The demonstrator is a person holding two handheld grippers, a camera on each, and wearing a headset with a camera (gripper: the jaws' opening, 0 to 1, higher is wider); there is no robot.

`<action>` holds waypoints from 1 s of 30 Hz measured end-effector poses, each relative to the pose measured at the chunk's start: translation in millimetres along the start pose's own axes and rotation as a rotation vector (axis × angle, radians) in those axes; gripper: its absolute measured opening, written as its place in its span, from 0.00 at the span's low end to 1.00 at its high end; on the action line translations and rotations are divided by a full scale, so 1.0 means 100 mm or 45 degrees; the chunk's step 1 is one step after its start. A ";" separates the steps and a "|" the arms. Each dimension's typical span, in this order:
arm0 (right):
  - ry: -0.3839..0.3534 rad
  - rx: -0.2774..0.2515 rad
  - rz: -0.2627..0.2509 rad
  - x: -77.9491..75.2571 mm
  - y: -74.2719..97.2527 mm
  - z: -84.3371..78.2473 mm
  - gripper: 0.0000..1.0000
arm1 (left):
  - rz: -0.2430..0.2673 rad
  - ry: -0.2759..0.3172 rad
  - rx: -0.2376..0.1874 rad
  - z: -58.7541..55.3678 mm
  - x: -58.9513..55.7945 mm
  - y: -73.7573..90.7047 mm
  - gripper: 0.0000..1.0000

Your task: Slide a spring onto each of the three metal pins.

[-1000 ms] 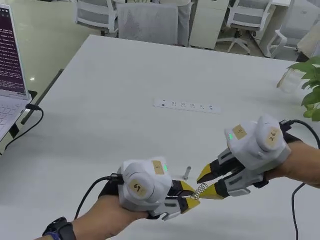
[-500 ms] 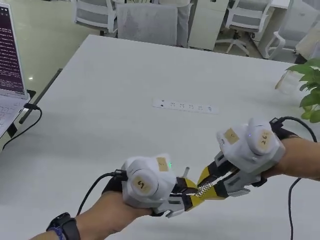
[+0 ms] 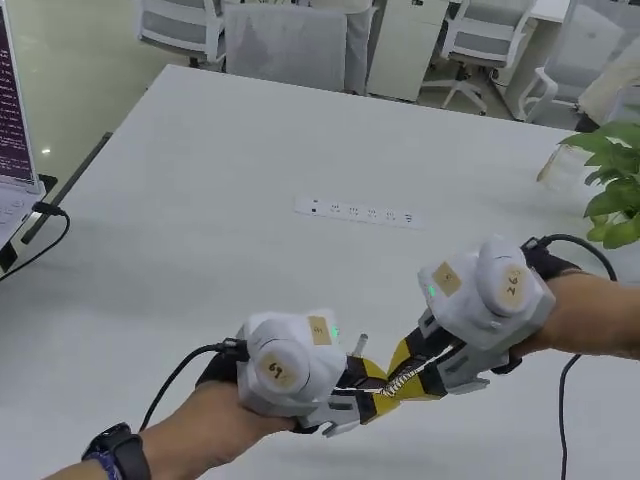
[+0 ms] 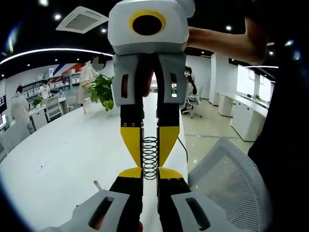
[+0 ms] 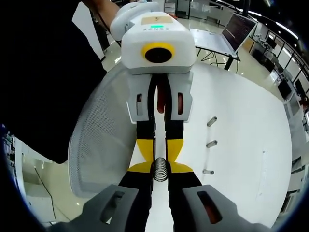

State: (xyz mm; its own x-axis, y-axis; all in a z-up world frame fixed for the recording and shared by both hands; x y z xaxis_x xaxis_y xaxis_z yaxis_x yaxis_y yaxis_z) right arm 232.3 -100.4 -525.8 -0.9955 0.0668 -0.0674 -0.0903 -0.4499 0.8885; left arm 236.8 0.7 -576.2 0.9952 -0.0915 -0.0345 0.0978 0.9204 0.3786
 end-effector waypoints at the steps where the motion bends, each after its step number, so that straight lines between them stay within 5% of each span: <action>1: -0.002 -0.003 -0.003 0.00 0.00 0.00 0.08 | 0.000 -0.001 -0.001 0.00 0.00 0.00 0.02; 30: -0.068 -0.048 -0.028 -0.01 -0.09 -0.08 0.08 | 0.028 0.060 0.032 -0.10 -0.01 0.09 0.11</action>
State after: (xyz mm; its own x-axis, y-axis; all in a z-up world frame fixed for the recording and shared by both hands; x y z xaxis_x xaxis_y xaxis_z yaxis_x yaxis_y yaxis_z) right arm 233.8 -103.2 -537.6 -0.9904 0.1241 -0.0616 -0.1143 -0.4807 0.8694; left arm 236.7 12.6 -582.6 0.9962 -0.0529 -0.0692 0.0764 0.9122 0.4026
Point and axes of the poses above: the centre of the closed fingertips' face, and the gripper's own axes: y roughly backward along the fingers, x roughly to its left, z roughly out of its top, the point moved 9 cm from there along y, roughly backward along the fingers, and after that the axes turned 6 degrees about -z, right-handed, at the moved point
